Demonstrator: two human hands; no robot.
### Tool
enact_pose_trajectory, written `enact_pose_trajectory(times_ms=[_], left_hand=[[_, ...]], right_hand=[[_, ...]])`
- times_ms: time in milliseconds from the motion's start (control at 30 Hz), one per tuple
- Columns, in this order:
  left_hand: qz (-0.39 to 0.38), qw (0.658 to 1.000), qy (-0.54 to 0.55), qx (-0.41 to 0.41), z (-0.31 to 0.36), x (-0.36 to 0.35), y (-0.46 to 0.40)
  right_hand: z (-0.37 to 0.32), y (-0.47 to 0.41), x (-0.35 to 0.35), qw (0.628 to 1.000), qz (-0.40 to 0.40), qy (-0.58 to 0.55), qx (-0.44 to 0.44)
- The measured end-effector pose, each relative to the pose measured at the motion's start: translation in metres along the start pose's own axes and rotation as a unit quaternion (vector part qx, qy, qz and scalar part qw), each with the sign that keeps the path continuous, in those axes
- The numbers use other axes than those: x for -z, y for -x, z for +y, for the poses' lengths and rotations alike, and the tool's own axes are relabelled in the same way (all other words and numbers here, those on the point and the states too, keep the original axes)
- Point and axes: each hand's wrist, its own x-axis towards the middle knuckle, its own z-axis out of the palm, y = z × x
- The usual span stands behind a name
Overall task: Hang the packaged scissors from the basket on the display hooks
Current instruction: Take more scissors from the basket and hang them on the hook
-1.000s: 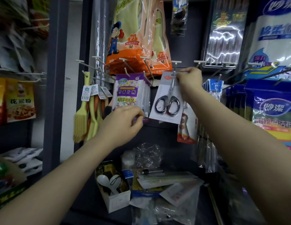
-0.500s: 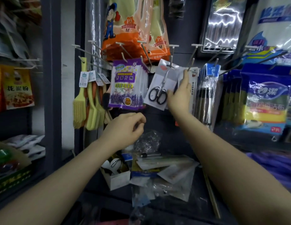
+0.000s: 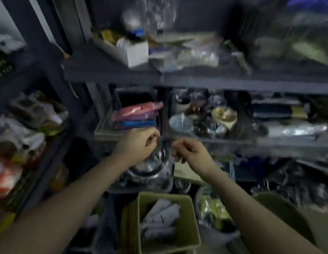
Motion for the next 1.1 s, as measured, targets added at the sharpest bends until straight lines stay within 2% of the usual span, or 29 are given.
enact_pose_trajectory(times_ms=[100, 200, 300, 367, 433, 533, 600, 667, 800, 900, 967, 1033, 1100], left_hand=[[-0.062, 0.992, 0.056, 0.093, -0.037, -0.062, 0.048], [-0.143, 0.969, 0.098, 0.178, -0.066, -0.129, 0.093], [-0.218, 0.946, 0.07, 0.228, -0.085, -0.193, 0.123], [-0.237, 0.94, 0.036, 0.244, -0.089, -0.228, 0.13], [-0.23, 0.928, 0.002, 0.294, -0.091, -0.254, 0.13], [-0.234, 0.863, 0.01, 0.448, -0.103, -0.283, 0.129], [-0.218, 0.833, 0.007, 0.509, -0.113, -0.294, 0.133], [-0.216, 0.832, -0.008, 0.511, -0.119, -0.299, 0.136], [-0.247, 0.853, -0.029, 0.458, -0.12, -0.306, 0.127], [-0.231, 0.873, -0.036, 0.429, -0.123, -0.31, 0.123], [-0.249, 0.879, -0.04, 0.406, -0.126, -0.313, 0.126], [-0.288, 0.878, -0.056, 0.378, -0.127, -0.314, 0.128], [-0.28, 0.883, -0.045, 0.373, -0.126, -0.312, 0.127]], right_hand=[[0.081, 0.027, -0.04, 0.989, -0.042, 0.084, -0.113], [0.162, 0.058, -0.073, 0.957, -0.109, 0.156, -0.218], [0.237, 0.07, -0.101, 0.928, -0.155, 0.145, -0.307], [0.277, 0.067, -0.111, 0.917, -0.136, 0.163, -0.338], [0.311, 0.063, -0.119, 0.917, -0.106, 0.16, -0.35], [0.343, 0.055, -0.124, 0.931, -0.104, 0.15, -0.316], [0.348, 0.05, -0.128, 0.939, -0.113, 0.128, -0.298], [0.352, 0.046, -0.132, 0.944, -0.103, 0.121, -0.291], [0.355, 0.053, -0.127, 0.944, -0.092, 0.156, -0.274], [0.356, 0.066, -0.116, 0.95, -0.139, 0.099, -0.262], [0.351, 0.069, -0.102, 0.954, -0.147, 0.081, -0.249], [0.344, 0.067, -0.084, 0.953, -0.117, 0.032, -0.278], [0.333, 0.063, -0.064, 0.95, -0.071, -0.041, -0.3]])
